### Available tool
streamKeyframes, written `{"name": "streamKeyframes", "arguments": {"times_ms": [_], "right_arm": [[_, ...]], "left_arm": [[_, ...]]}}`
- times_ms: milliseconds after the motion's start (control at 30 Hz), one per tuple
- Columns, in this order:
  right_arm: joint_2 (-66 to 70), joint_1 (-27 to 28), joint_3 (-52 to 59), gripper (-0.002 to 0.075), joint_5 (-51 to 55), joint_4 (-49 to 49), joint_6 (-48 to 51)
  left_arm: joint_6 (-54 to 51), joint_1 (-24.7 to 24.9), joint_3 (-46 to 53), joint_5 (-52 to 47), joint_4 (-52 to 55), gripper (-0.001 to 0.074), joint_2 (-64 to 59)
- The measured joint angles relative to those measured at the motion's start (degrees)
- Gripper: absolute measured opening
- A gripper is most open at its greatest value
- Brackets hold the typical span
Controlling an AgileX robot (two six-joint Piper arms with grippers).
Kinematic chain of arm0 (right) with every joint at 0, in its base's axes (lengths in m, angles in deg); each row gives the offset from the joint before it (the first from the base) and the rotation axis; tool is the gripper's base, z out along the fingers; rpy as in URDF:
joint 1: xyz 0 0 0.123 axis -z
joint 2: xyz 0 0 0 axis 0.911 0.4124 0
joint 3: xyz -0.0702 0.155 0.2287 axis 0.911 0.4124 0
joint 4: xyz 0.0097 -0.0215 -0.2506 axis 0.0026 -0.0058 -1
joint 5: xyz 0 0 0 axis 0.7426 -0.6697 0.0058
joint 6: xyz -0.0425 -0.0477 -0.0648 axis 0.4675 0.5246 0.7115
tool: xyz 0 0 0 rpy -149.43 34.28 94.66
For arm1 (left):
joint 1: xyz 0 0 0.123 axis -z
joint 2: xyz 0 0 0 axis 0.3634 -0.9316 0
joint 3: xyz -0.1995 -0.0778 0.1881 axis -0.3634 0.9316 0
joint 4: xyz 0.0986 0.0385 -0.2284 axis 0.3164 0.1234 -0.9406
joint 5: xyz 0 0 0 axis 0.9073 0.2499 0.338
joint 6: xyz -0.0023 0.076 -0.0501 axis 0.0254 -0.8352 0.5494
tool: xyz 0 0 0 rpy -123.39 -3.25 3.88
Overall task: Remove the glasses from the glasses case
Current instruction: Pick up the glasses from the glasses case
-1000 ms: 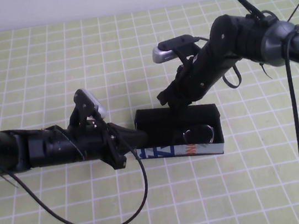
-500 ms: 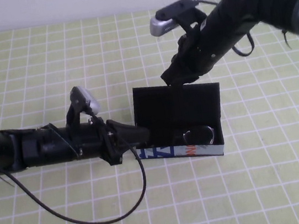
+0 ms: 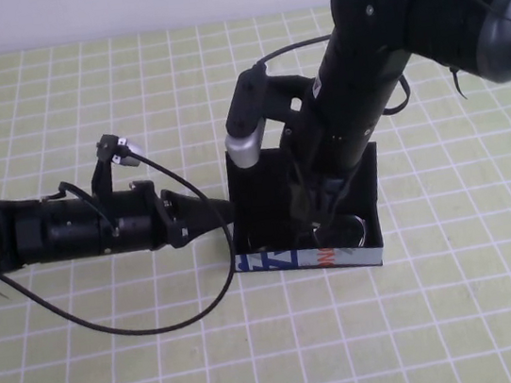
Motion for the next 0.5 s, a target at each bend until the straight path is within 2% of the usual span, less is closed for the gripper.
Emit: {"name": "streamKeyframes", "arguments": {"times_ms": [67,167,333,400,500], "right_arm": [[0.00,0.00,0.00,-0.0001,0.13,-0.39,0.59],[1.09,0.00,0.00,0.0055,-0.11,-0.64,1.09],[5.13,0.00,0.00,0.0270,-1.34,-1.65,3.31],[6.17,0.00,0.00,0.0319,-2.09,-2.22,4.83],[7.19,0.00,0.00,0.0343,-4.13,-3.42,6.35]], "left_arm": [[0.61,-0.45,-0.20,0.00,0.40,-0.0004,0.00],[1.08,-1.00,-0.35,0.00,0.54,-0.0004,0.00],[1.33,-1.64,-0.44,0.00,1.34,-0.0004,0.00],[1.44,-1.78,-0.44,0.00,1.35,-0.0004,0.00],[1.44,-1.90,-0.44,0.00,1.35,-0.0004,0.00]]}}
